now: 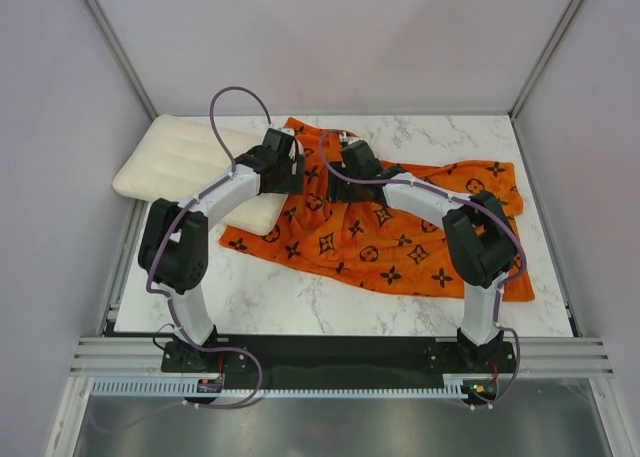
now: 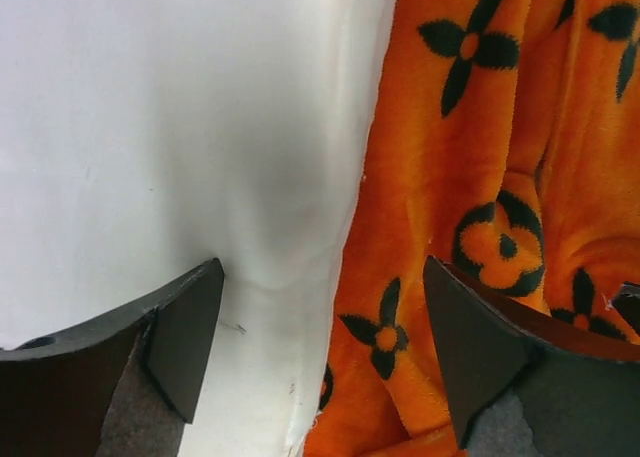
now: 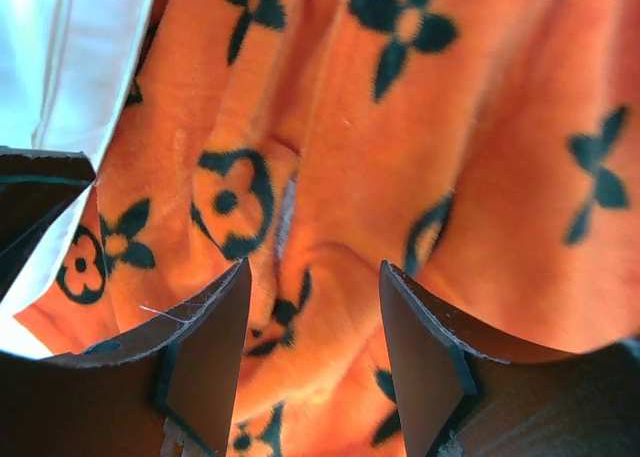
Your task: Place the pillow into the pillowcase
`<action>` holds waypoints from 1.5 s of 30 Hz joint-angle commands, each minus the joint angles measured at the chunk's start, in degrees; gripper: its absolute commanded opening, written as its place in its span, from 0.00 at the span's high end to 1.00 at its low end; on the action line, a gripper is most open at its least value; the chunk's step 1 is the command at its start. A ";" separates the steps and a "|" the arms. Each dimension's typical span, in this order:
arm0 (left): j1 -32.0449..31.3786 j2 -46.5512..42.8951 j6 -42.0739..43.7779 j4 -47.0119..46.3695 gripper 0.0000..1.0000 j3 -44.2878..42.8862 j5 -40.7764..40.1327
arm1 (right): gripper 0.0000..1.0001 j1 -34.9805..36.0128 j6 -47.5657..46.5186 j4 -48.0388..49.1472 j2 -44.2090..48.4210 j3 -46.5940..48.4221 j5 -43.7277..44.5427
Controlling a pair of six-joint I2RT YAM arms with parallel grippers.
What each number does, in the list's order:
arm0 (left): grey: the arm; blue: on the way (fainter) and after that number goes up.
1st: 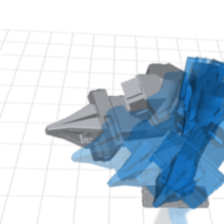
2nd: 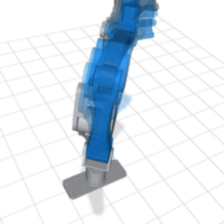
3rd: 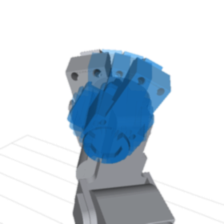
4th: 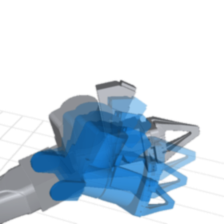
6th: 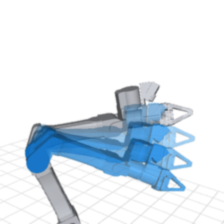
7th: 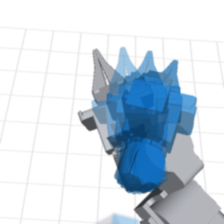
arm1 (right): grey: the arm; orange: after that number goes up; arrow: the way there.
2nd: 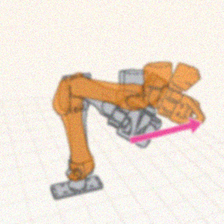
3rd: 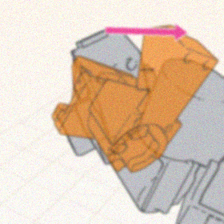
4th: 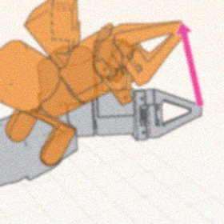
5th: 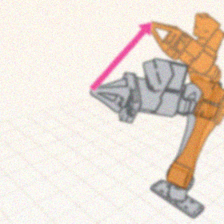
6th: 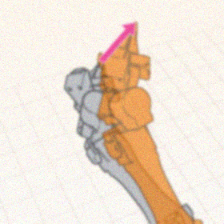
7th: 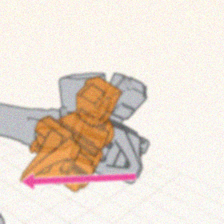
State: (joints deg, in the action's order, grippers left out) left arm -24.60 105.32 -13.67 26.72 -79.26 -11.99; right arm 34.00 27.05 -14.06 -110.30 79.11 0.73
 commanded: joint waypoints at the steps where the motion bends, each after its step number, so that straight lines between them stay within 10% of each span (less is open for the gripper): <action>1: 0.34 0.41 -0.39 1.32 0.14 1.22 -2.95 | 0.38 0.72 0.11 -0.43 -2.63 4.99 0.85; 15: 2.89 4.02 -0.22 1.67 0.98 1.48 -11.39 | 0.47 1.16 1.96 -5.80 -16.17 17.48 10.60; 18: 2.89 3.06 -0.13 1.76 0.98 1.48 -12.18 | 0.75 1.16 1.96 -6.32 -16.79 18.36 11.57; 24: 2.80 -3.52 -0.56 1.67 0.98 2.18 -13.15 | 1.00 1.24 1.60 -6.15 -13.63 18.45 10.96; 45: -6.77 -16.10 3.48 1.23 0.98 -5.28 -14.21 | 1.00 1.16 2.04 -5.97 -3.44 19.77 4.19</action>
State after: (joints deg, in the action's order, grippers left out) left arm -28.93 93.27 -12.29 31.44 -79.05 -25.58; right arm 35.03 28.71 -20.64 -117.84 96.77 6.22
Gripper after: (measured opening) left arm 0.032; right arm 0.011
